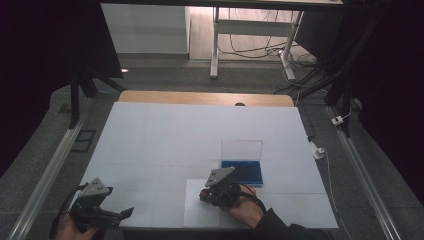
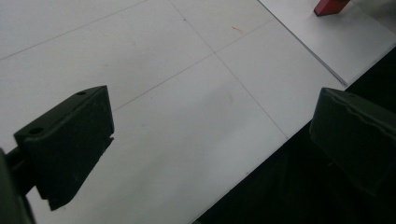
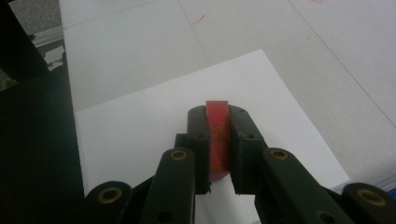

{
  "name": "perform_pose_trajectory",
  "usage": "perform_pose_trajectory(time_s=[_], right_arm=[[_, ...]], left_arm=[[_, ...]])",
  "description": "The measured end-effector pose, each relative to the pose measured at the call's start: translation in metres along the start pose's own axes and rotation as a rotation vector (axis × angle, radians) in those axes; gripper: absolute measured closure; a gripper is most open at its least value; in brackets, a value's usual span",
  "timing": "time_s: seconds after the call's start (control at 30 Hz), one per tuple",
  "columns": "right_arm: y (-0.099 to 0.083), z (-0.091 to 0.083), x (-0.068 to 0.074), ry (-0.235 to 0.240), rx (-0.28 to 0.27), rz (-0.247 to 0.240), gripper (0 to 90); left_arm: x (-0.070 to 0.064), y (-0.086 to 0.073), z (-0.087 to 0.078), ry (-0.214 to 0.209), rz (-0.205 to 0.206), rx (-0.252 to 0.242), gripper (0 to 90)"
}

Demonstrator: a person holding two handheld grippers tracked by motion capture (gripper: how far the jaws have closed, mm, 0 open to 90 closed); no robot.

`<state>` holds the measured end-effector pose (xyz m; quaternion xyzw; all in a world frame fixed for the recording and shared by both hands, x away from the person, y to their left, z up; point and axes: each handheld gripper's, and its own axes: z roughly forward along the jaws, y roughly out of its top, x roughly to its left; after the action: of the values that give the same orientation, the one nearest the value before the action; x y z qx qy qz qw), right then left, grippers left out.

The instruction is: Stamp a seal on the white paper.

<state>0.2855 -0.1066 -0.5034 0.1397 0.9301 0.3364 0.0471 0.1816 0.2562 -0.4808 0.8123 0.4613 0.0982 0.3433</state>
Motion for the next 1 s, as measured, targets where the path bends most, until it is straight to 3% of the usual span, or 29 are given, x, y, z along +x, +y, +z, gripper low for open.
perform_pose_trajectory(time_s=[0.27,0.6,0.83,0.9,1.0], right_arm=[[0.002,0.001,0.010,-0.052,0.015,-0.033,80.3],[-0.003,0.001,-0.005,0.029,-0.020,0.072,80.3],[0.000,0.001,0.009,-0.053,0.003,-0.023,80.3],[0.000,0.001,0.010,-0.056,0.006,-0.024,80.3],[-0.002,0.001,0.004,-0.024,-0.011,0.013,80.3]], left_arm=[[0.000,0.000,0.001,0.001,0.000,0.004,0.4],[0.000,0.000,0.001,0.001,0.000,0.005,0.4],[0.000,0.001,0.001,0.001,0.001,0.008,0.4],[0.000,0.001,0.001,0.001,0.001,0.008,0.5],[0.000,0.001,0.001,0.001,0.001,0.007,0.4]])
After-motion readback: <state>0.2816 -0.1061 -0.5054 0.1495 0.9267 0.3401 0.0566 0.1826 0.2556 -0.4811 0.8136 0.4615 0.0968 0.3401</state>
